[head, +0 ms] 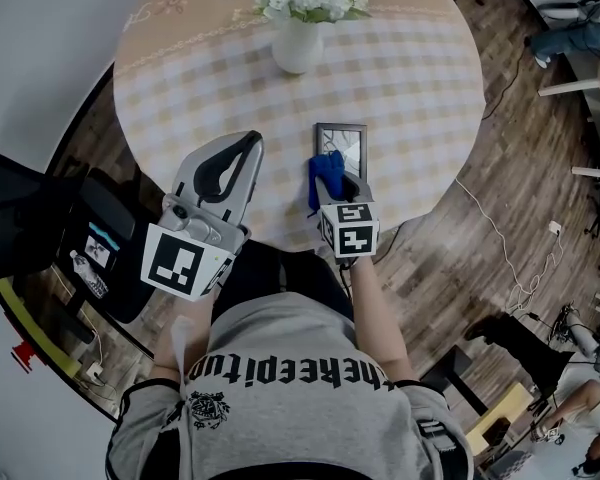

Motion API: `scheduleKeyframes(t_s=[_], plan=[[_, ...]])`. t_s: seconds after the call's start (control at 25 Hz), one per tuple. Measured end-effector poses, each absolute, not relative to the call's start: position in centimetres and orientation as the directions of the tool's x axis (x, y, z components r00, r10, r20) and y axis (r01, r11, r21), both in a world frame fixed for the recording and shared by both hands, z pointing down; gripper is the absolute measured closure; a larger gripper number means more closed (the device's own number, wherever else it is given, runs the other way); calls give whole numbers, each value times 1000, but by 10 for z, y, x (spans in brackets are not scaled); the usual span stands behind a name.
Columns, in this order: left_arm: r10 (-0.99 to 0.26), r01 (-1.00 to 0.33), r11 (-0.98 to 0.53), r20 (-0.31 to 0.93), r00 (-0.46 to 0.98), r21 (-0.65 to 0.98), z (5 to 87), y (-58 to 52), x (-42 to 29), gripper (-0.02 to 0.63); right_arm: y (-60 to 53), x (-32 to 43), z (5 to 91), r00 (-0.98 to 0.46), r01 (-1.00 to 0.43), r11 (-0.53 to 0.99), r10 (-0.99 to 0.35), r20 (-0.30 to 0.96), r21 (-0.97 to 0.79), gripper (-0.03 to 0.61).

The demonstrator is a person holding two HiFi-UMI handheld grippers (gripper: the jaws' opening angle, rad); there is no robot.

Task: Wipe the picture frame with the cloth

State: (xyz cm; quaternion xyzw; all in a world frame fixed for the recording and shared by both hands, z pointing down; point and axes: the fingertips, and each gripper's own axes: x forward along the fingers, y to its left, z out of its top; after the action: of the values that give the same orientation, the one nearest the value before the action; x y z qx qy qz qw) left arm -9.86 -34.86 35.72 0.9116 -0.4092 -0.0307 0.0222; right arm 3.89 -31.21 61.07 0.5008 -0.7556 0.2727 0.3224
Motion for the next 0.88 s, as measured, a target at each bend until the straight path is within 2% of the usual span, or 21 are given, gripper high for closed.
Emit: scheduleKeyframes(t_s=[0.28, 0.88], plan=[[-759, -756, -652, -43, 650, 60, 353, -340, -96, 598, -312, 45, 610, -287, -933, 351, -587, 757, -81, 440], [-783, -781, -622, -41, 621, 45, 347, -323, -88, 598, -310, 109, 608, -185, -961, 277, -641, 745, -1, 439]])
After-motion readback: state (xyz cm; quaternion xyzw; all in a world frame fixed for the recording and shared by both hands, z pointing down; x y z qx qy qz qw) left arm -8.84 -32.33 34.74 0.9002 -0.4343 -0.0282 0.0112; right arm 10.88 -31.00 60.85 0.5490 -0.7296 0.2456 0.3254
